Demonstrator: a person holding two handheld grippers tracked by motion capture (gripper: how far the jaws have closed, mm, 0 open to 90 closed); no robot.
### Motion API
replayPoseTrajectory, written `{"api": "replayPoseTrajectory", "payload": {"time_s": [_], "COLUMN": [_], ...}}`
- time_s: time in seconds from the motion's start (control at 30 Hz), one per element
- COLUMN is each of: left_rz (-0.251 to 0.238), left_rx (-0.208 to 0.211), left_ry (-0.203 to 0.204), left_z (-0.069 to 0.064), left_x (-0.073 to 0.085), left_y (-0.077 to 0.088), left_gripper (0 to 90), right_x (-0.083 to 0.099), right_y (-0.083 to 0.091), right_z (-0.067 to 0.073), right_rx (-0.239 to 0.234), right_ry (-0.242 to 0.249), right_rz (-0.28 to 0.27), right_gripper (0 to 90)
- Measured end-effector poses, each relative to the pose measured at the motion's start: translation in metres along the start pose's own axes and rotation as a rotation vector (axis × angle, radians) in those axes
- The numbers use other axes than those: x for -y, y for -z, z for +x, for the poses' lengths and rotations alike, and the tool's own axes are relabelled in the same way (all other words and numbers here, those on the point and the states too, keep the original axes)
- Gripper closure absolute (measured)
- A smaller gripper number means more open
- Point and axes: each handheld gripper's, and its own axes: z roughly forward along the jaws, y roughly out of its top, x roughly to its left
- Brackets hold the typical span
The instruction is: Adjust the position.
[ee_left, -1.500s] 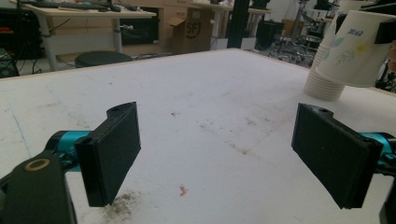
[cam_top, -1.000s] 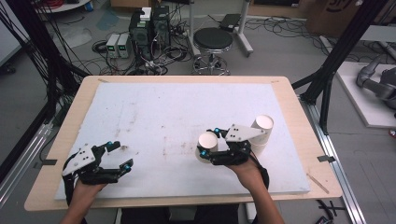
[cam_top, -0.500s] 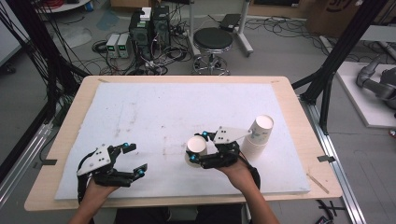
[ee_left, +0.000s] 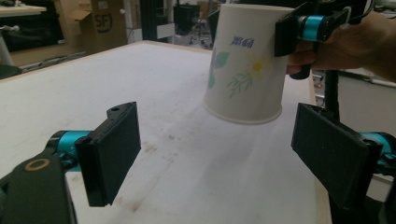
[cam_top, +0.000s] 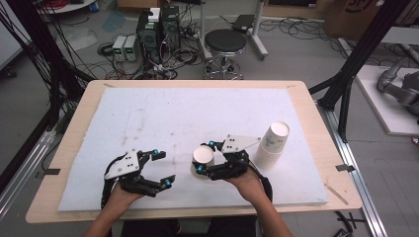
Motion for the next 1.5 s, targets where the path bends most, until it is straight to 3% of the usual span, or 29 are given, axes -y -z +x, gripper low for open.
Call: {"api": "replayPoseTrajectory", "payload": {"time_s": [0.13,0.43,0.67,1.13,1.5], "left_rz": [-0.002,0.029,0.036,0.026,0.018], "left_rx": [0.050,0.080,0.100,0.101,0.124], "left_ry": [-0.010,-0.031,-0.028,-0.023,-0.027], "left_z": [-0.004,-0.011,-0.012,-0.014,-0.016], "left_x": [-0.001,0.001,0.005,0.005,0.004], "left_y": [-0.015,-0.036,-0.040,-0.046,-0.047], "left_gripper": [15.6,15.5,15.5,15.8,23.0], "right_x": [0.000,-0.001,0.000,-0.001,-0.001], "right_y": [-0.002,-0.007,-0.010,-0.016,-0.018], "right_z": [0.002,0.007,0.010,0.014,0.014], "right_rx": [-0.005,-0.027,-0.048,-0.084,-0.111], "right_ry": [0.005,0.006,0.000,-0.011,-0.030], "right_rz": [0.006,0.012,0.006,-0.004,-0.025], "right_gripper": [34.6,34.6,34.6,34.6,34.6]}}
